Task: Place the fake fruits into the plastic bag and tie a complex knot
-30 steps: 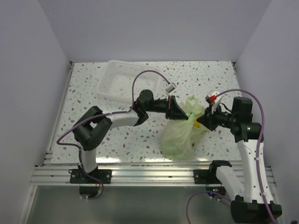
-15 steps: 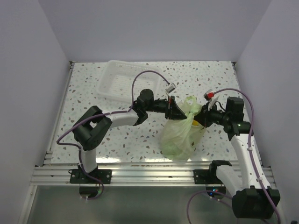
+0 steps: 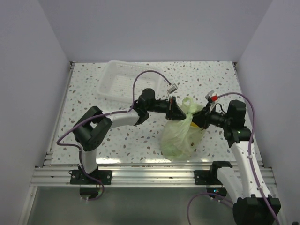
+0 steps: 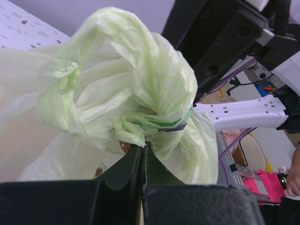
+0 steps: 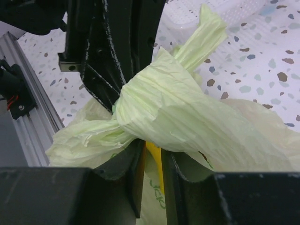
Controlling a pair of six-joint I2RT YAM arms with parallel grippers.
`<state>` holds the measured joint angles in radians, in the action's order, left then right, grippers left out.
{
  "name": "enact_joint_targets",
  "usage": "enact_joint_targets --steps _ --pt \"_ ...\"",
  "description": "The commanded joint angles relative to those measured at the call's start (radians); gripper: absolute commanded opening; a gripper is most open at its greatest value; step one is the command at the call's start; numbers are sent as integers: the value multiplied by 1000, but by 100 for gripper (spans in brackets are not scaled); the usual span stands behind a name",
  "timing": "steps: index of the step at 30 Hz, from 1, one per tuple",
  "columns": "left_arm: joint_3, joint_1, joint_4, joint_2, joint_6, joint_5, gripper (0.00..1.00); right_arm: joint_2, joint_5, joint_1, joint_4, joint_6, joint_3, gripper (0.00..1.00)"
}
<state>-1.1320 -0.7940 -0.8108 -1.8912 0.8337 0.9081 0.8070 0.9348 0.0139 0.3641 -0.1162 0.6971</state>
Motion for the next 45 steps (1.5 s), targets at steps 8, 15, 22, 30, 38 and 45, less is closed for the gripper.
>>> enact_joint_targets --steps 8,15,22,30,38,45 --pt "-48 -4 10 -29 -30 -3 0 -49 147 -6 -53 36 7 43" --pt "-17 -16 -241 -63 151 57 0 10 98 -6 -1 -42 25 46" --pt "-23 -31 -312 -82 199 69 0 44 136 -6 -31 -25 39 48" --pt "-40 -33 -128 -54 55 -67 0 21 211 -6 -10 -23 77 34" --pt "-12 -13 -4 7 -34 -155 0 23 210 -6 47 -82 94 0" --pt "14 13 102 64 -131 -189 0 14 254 -6 82 -109 99 0"
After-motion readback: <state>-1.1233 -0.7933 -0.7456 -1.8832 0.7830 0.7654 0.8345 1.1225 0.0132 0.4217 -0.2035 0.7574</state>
